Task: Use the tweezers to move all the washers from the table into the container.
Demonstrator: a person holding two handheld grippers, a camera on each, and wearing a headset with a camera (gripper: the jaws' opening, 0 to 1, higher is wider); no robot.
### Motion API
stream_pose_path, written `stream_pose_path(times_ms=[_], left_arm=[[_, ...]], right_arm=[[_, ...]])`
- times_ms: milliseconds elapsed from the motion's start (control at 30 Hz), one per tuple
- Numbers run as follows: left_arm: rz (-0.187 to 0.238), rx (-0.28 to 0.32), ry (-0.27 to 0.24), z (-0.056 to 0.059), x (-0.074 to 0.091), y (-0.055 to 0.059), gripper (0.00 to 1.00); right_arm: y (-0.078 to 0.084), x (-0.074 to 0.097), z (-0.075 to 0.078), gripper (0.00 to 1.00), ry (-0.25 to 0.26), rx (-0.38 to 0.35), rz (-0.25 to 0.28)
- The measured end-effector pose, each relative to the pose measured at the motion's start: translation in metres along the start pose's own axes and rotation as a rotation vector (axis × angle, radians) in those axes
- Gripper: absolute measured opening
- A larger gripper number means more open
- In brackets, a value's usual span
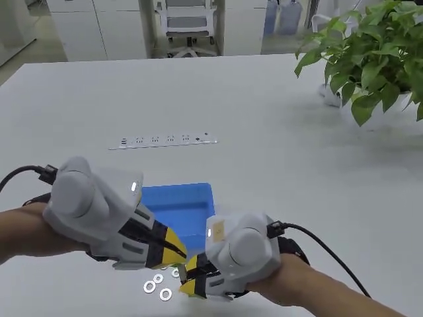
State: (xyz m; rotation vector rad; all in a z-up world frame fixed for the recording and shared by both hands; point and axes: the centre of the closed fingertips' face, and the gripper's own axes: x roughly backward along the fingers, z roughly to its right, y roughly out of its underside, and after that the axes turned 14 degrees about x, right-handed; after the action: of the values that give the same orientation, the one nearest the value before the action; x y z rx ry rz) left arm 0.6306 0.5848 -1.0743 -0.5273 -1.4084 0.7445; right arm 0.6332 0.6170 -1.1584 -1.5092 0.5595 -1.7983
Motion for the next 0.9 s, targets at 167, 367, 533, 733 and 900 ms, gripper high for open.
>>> stream_pose_path(times_ms=[167, 367, 533, 733, 900], left_arm=[[-0.004, -0.001, -0.002, 0.0, 0.0, 0.001, 0.05], [-0.01, -0.002, 0.001, 0.0, 0.002, 0.001, 0.05], [-0.01, 0.008, 0.007, 0.002, 0.006, -0.003, 0.05], [-0.013, 0.013, 0.014, 0.005, 0.014, -0.011, 0.05], [-0.013, 0.009, 0.013, 0.006, 0.021, -0.018, 0.05]], right_arm=[[-0.001, 0.0, 0.0, 0.09, -0.001, -0.006, -0.002], [-0.002, 0.001, -0.002, 0.09, -0.005, -0.008, 0.001], [-0.006, 0.005, -0.002, 0.09, -0.008, -0.011, 0.003], [-0.015, 0.012, -0.001, 0.09, -0.002, -0.004, 0.01], [-0.023, 0.019, 0.003, 0.09, 0.009, -0.004, 0.018]])
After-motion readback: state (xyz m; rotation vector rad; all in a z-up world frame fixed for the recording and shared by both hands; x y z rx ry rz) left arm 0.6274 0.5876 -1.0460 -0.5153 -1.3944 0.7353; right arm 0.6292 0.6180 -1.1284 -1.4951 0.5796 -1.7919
